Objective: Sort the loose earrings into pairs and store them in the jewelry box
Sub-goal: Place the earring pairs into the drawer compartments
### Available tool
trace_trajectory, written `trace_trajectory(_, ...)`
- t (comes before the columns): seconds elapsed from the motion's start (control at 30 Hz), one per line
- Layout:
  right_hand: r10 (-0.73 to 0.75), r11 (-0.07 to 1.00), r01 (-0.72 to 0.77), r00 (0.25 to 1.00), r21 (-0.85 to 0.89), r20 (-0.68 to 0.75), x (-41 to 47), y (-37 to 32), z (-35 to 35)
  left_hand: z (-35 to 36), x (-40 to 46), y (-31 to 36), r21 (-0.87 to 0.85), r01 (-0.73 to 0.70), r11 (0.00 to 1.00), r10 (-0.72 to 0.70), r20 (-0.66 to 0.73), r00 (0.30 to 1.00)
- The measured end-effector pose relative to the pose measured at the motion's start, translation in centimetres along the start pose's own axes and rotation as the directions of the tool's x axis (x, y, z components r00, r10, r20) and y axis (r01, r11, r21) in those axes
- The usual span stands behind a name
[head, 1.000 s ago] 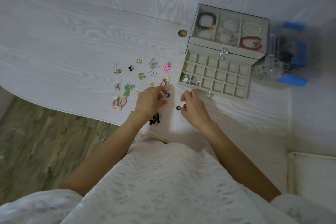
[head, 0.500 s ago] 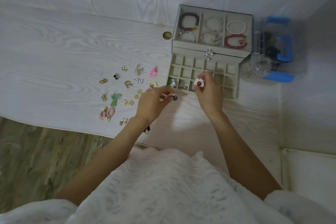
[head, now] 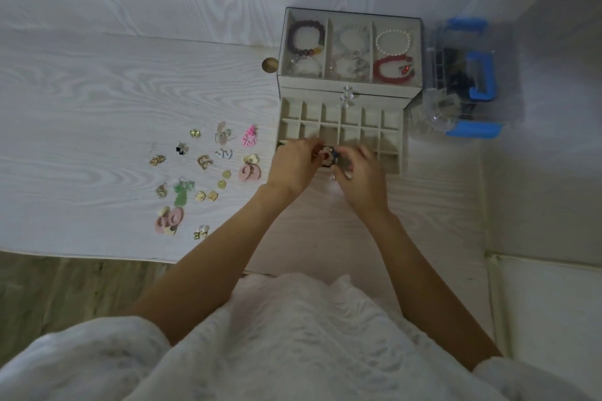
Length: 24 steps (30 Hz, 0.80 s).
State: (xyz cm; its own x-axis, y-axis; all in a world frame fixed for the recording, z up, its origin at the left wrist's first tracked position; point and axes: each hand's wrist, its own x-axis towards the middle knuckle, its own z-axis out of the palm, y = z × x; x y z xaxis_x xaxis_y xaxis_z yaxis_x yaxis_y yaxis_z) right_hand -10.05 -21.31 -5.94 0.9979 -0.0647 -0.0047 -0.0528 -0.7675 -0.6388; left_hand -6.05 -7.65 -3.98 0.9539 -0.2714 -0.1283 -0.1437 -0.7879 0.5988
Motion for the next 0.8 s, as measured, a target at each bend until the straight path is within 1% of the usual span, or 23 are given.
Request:
trace_trajectory(0.13, -0.06, 0.998, 0.06, 0.998, -0.024, -0.016, 0.2, -0.1, -0.2, 0.3, 0.3, -0.2, -0.006, 0.003, 1.0, -0.003, -0.024, 1.0)
trace_trajectory(0.23, -0.083, 0.996, 0.082, 0.997, -0.04, -0.004, 0.8, 0.1, -0.3, 0.4, 0.4, -0.1, 0.016, -0.027, 1.0, 0.027, -0.021, 0.999)
trace_trajectory(0.33, -0.089, 0.994, 0.089, 0.996, -0.056, 0.004, 1.1, 0.2, -0.5, 0.7, 0.1, -0.2, 0.108, -0.106, 0.989, 0.111, -0.04, 0.993)
trace_trajectory(0.43, -0.065, 0.998, 0.065, 0.998, -0.01, -0.004, 1.1, -0.1, -0.7, 0.9, -0.3, -0.4, 0.189, -0.185, 0.964, 0.201, -0.072, 0.977)
trace_trajectory(0.5, -0.047, 0.999, 0.047, 0.999, -0.005, -0.014, 1.0, -0.3, -0.6, 0.6, -0.4, -0.2, 0.209, -0.162, 0.964, 0.178, -0.059, 0.982)
trace_trajectory(0.57, -0.046, 0.998, 0.045, 0.999, -0.031, -0.021, 0.9, -0.3, -0.4, 0.4, -0.4, -0.4, 0.235, -0.178, 0.956, 0.204, -0.091, 0.975)
trace_trajectory(0.7, -0.006, 0.997, 0.004, 1.0, -0.081, -0.028, 1.5, -0.2, 0.0, 0.6, -0.8, -1.4, 0.351, -0.307, 0.884, 0.365, -0.112, 0.924)
trace_trajectory(0.8, 0.0, 0.994, -0.005, 0.999, -0.112, -0.039, 1.6, -0.5, 0.2, 0.6, -1.0, -1.7, 0.372, -0.307, 0.876, 0.373, -0.117, 0.921)
